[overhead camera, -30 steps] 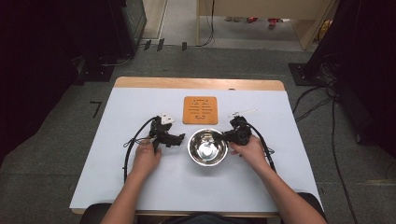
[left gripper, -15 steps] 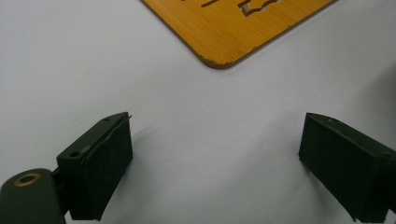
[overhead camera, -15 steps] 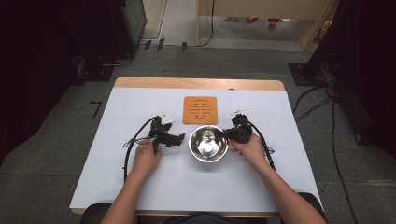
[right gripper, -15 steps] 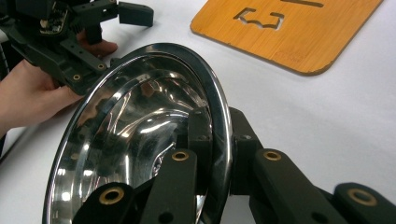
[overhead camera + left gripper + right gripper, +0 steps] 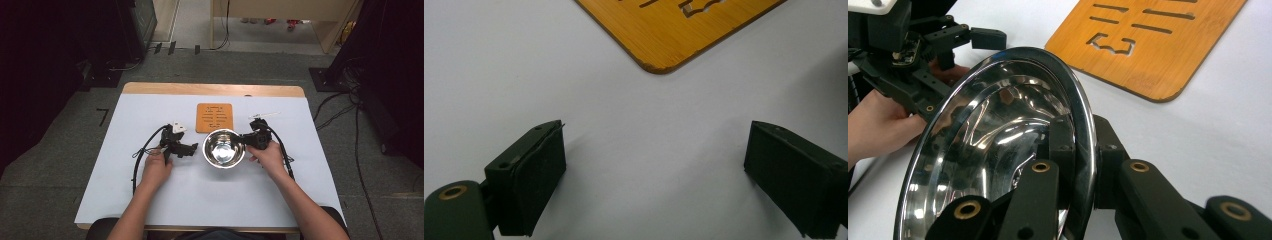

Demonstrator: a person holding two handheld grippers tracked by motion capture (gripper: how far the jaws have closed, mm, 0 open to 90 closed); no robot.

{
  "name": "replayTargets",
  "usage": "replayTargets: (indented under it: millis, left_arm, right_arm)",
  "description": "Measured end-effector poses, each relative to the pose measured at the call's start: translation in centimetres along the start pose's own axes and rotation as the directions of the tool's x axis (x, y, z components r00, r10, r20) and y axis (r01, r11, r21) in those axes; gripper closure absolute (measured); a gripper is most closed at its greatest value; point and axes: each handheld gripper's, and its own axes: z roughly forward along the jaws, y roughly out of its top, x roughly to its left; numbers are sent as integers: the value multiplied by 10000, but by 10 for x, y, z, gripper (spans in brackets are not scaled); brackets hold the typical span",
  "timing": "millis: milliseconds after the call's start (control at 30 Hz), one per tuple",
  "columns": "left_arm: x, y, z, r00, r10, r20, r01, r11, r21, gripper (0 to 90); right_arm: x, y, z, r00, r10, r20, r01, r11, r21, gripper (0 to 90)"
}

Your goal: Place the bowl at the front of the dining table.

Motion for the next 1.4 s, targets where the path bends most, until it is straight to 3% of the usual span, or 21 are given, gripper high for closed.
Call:
replayTargets:
  millis: [567, 1300, 1400]
  left_arm:
    - [0, 0, 0, 10000, 1, -6, -1, 10000, -4, 96]
    - [0, 0, 0, 10000, 2, -6, -2, 10000, -2, 96]
    - [0, 0, 0, 10000, 10, -6, -10, 10000, 3, 96]
  right_arm:
    - [-2, 18, 4, 9996, 6, 298, -17, 9993, 379, 838]
    - [-6, 35, 12, 9994, 268, 236, -276, 9990, 361, 838]
    - [-7, 36, 14, 9991, 189, 392, -205, 9990, 409, 838]
